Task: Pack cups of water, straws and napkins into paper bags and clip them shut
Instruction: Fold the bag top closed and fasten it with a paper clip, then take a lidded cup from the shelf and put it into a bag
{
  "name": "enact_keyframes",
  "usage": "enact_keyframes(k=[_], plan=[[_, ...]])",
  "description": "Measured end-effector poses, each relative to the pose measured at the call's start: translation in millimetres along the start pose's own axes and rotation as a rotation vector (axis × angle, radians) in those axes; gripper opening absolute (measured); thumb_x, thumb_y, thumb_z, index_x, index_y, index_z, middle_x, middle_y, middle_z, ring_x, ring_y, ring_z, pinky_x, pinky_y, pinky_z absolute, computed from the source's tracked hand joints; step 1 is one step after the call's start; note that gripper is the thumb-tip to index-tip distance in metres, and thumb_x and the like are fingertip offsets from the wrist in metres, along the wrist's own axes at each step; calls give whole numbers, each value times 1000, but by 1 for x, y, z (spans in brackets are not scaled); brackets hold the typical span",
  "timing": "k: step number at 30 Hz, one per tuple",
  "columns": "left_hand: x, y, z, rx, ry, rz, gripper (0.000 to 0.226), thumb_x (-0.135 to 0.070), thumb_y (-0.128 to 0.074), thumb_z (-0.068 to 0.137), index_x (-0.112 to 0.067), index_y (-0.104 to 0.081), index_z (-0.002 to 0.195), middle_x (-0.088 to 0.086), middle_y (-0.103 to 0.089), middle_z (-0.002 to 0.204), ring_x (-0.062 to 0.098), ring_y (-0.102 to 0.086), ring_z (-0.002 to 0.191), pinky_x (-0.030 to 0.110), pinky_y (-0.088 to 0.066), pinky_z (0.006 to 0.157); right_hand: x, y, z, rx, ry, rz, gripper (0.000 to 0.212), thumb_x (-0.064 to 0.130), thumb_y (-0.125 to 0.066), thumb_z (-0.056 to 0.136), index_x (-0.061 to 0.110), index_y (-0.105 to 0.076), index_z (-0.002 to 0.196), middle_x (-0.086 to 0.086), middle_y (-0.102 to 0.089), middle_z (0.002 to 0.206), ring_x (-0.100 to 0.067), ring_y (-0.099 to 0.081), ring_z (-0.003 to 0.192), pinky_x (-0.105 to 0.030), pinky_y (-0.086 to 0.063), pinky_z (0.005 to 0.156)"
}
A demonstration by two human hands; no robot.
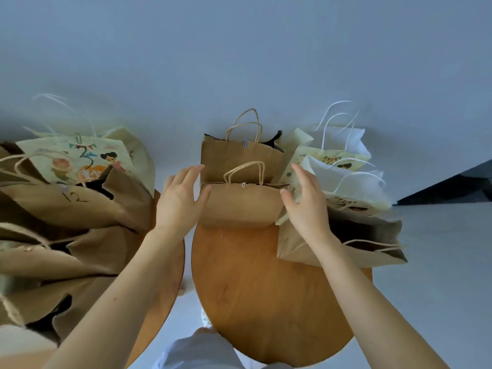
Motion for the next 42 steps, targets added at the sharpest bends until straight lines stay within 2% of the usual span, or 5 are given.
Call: enact_keyframes(k=[6,20,28,33,42], plan=[[-40,69,-98,-112,15,39,37,-27,-54,93,-17,-53,128,6,-59,120,27,-50,111,41,-46,84,50,24,-78,162,254,114,42,20,-55,92,23,-48,133,8,-51,131,-6,-45,122,-25,-37,103],[-30,209,-370,-369,285,229,30,-33,-52,92,-29,-56,121,-8,-58,120,15,-50,111,26,-38,81,166,0,-288,483,744,122,33,22,-54,93,19,-56,126,5,-56,127,-8,-50,114,-8,-30,87],[35,323,-478,-554,478,307,33,-34,-53,92,-28,-55,124,-10,-59,121,17,-52,108,36,-48,84,307,-66,-400,584,984,204,31,23,-54,92,21,-59,123,4,-58,124,-12,-51,113,-26,-40,99],[106,404,-544,-629,524,368,34,-31,-52,93,-24,-55,126,-6,-58,124,20,-52,111,33,-45,86,405,-130,-483,659,1094,204,32,19,-53,92,18,-58,123,9,-57,112,-10,-51,112,-9,-28,86],[232,541,-617,-679,563,384,35,-33,-53,93,-24,-54,127,-5,-56,130,16,-51,117,27,-42,91,571,-223,-578,665,1169,205,34,23,-55,92,20,-57,126,4,-57,128,-11,-52,114,-14,-37,90]])
Point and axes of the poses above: each hand's wrist, its own z-axis towards the middle knuckle, its own y-axis out of the back of the hand, x = y × z, the point moved 5 cm from there along z, towards the middle knuckle
